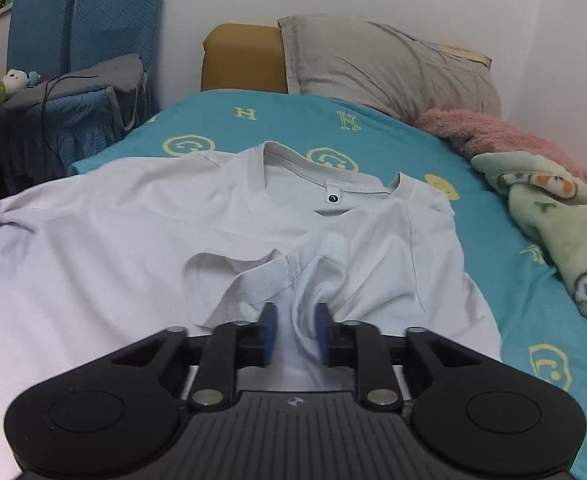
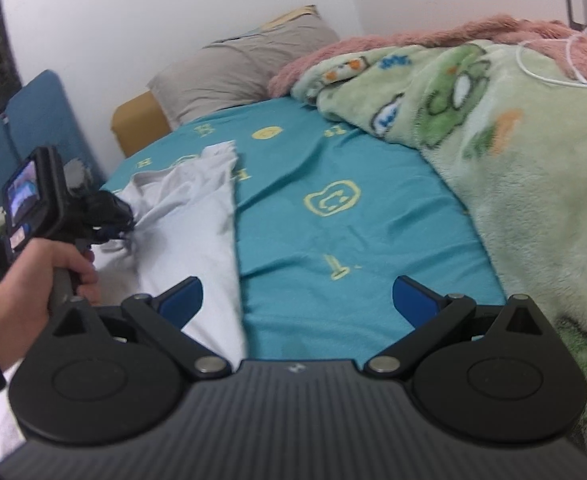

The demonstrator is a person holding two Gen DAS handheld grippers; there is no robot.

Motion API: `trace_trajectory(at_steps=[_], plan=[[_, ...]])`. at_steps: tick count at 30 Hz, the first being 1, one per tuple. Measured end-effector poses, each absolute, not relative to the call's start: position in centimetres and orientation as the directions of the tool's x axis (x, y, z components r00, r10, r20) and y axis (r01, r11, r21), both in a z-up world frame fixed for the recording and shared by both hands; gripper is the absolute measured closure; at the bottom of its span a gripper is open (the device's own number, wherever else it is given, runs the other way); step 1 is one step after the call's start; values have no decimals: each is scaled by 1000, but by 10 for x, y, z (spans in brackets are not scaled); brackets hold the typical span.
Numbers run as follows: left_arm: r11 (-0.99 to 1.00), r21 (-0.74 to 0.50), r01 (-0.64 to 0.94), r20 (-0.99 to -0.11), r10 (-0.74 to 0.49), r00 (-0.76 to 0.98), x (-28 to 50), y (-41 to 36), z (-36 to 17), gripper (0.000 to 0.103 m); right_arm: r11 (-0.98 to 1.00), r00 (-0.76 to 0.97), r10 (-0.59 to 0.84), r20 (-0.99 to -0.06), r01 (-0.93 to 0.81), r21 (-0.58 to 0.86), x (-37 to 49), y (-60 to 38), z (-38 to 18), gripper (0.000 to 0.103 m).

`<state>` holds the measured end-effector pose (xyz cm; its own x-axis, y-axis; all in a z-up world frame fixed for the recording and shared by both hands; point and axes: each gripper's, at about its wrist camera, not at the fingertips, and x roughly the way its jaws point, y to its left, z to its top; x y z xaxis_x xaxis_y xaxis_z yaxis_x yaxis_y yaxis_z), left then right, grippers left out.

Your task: Fold clothes

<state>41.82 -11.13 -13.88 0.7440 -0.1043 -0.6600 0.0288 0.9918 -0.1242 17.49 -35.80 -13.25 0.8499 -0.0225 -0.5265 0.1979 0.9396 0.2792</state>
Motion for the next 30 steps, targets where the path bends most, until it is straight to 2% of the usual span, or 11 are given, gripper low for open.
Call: trace_trajectory(at_steps=[1, 3, 5, 7, 11, 14, 17, 20, 25, 30], plan=[[992, -117, 41, -653, -108, 749, 405, -108, -127, 58, 943, 852, -9, -523, 182, 279, 173, -356, -131, 0], [992, -111, 67, -638, -123, 760, 375, -101, -103, 51, 947, 859, 13, -512, 153, 282, 170, -354, -126, 0], [989, -114, 95, -621, -145, 770, 339, -96, -76, 37, 957, 860, 20, -509, 131, 259, 166, -350, -121, 0], [986, -93, 139, -612, -166, 774, 298, -91, -52, 35, 964, 857, 31, -514, 110, 241, 161, -347, -116, 0], [980, -79, 182, -607, -192, 771, 209, -78, -18, 22, 964, 827, 99, -554, 59, 261, 149, -345, -106, 0], [970, -150, 190, -610, -242, 755, 148, -63, -8, 19, 961, 816, 97, -569, 73, 268, 133, -356, -87, 0], [952, -232, 198, -605, -300, 737, 104, -46, -19, 19, 938, 817, 119, -564, 94, 333, 113, -378, -70, 0], [949, -254, 189, -632, -311, 710, 81, -30, -39, 19, 889, 812, 124, -571, 164, 427, 89, -406, -69, 0], [948, -267, 177, -646, -312, 697, 91, -17, -51, 19, 809, 722, 157, -674, 298, 507, 79, -424, -101, 0], [961, -221, 167, -660, -273, 700, 102, -24, -58, 19, 812, 618, 180, -765, 346, 471, 99, -414, -128, 0]])
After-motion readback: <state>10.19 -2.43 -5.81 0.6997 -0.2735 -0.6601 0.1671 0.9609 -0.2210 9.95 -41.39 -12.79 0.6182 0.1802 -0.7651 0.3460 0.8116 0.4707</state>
